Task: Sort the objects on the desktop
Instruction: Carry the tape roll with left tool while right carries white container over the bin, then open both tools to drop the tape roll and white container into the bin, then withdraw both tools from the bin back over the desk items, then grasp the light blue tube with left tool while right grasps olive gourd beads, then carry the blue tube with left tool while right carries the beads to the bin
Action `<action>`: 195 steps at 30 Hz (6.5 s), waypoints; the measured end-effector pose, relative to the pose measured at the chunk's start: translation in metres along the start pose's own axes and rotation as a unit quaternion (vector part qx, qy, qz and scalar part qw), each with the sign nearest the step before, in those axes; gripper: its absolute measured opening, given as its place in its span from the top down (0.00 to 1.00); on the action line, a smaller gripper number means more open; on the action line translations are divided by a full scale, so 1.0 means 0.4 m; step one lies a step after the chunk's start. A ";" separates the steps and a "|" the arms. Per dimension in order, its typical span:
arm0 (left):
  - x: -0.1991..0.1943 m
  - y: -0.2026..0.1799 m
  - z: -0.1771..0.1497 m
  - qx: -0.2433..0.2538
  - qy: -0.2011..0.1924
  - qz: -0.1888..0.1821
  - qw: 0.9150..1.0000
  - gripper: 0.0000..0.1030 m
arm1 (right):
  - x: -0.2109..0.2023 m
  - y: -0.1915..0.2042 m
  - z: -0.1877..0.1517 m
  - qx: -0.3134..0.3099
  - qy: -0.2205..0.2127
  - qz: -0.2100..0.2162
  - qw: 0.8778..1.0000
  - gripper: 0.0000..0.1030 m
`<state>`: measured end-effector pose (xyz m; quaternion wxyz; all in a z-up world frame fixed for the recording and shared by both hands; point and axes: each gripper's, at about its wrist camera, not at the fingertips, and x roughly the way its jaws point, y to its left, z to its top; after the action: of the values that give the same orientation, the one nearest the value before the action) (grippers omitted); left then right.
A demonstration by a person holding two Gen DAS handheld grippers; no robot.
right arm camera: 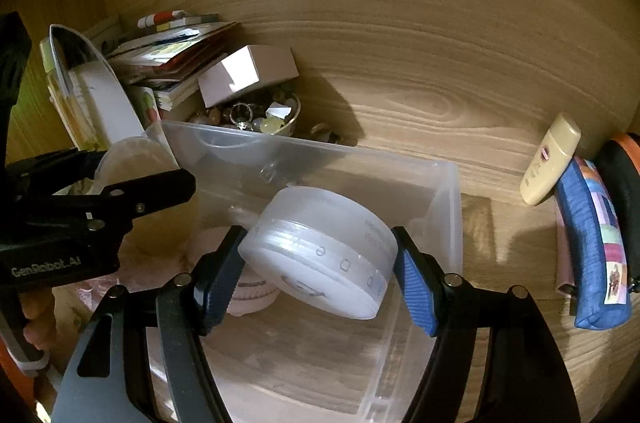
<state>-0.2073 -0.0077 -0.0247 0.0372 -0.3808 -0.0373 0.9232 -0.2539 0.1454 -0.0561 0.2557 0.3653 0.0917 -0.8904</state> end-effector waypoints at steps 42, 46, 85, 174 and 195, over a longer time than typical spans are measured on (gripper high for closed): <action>-0.258 0.037 -0.079 0.009 -0.092 0.044 0.995 0.08 | -0.258 0.041 -0.012 0.004 -0.099 0.006 0.995 0.07; -0.291 0.051 -0.123 0.007 -0.090 0.044 0.995 0.08 | -0.313 0.063 -0.054 -0.006 -0.106 0.001 0.994 0.06; -0.281 0.066 -0.527 0.037 0.055 0.023 0.998 0.06 | -0.353 0.078 -0.540 0.024 0.031 0.028 0.999 0.34; -0.350 0.066 -0.197 -0.011 -0.117 0.028 0.993 0.76 | -0.389 0.012 0.046 0.015 -0.199 -0.004 0.980 0.62; -0.108 0.033 -0.069 0.006 -0.042 0.002 0.999 0.76 | -0.106 0.006 -0.007 0.010 -0.060 0.009 0.998 0.62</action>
<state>-0.1579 -0.0238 -0.0151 0.0366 -0.3416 -0.0324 0.9386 -0.2252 0.1609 -0.0284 0.2653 0.3143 0.0639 -0.9092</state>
